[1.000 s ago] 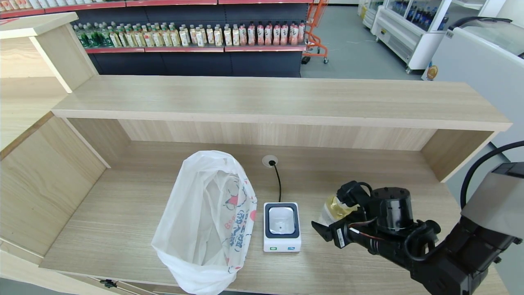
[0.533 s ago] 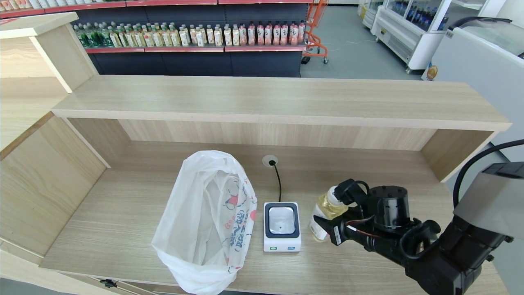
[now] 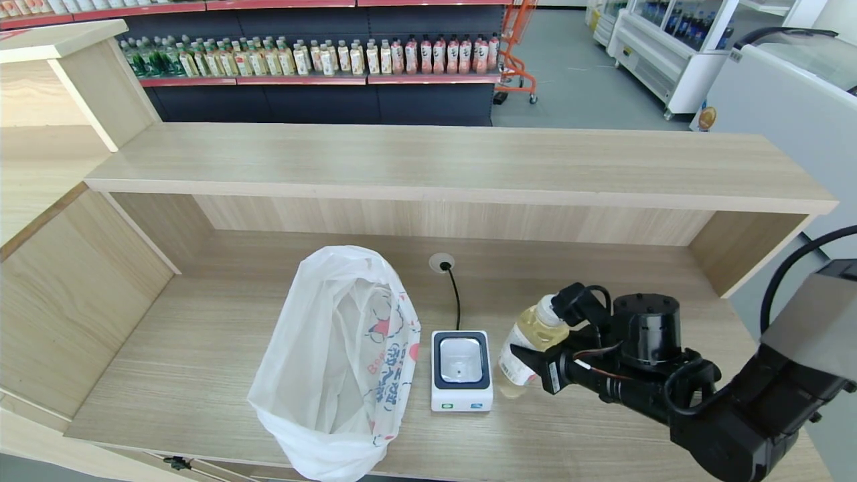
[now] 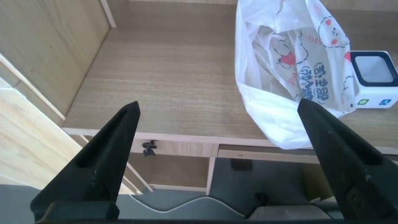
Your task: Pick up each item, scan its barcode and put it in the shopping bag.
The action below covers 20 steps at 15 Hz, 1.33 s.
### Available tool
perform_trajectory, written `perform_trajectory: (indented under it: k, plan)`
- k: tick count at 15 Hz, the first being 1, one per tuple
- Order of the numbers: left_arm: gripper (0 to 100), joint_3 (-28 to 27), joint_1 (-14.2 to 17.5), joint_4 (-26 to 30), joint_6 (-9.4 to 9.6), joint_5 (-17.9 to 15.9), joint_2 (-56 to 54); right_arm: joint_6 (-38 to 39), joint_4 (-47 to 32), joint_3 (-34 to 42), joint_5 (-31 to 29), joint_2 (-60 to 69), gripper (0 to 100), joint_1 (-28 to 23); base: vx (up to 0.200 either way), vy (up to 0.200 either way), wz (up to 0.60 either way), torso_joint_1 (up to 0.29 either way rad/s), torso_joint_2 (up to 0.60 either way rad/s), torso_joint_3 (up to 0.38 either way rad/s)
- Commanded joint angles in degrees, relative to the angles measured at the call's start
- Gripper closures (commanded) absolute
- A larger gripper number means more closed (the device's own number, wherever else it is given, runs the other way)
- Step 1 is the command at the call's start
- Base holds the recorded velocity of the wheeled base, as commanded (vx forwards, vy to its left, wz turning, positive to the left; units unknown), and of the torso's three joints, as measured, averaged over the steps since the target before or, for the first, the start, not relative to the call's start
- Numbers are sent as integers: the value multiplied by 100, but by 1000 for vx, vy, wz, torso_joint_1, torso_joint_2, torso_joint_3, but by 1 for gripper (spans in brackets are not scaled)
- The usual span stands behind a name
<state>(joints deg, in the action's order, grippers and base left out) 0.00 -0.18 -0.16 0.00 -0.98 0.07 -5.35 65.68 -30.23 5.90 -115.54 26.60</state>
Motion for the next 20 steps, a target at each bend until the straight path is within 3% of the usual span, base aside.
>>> perform_trajectory:
  k: [1, 5, 10, 15, 20]
  plan:
    - [0, 0, 1, -2, 0, 1, 1, 69, -390, 0, 430, 691, 100, -269, 0, 0, 0, 0, 0, 0]
    - [0, 0, 1, -2, 0, 1, 1, 69, -1101, 44, 1818, 1420, 100, -726, 0, 0, 0, 0, 0, 0]
    - [0, 0, 1, -2, 0, 1, 1, 69, -2314, 140, 3453, 2220, 100, -507, 0, 0, 0, 0, 0, 0]
    - [0, 0, 1, -2, 0, 1, 1, 140, -2657, 9, 3936, 2370, 100, 29, 0, 0, 0, 0, 0, 0]
    - [0, 0, 1, -2, 0, 1, 1, 228, -2736, -132, 3945, 2308, 100, 478, 0, 0, 0, 0, 0, 0]
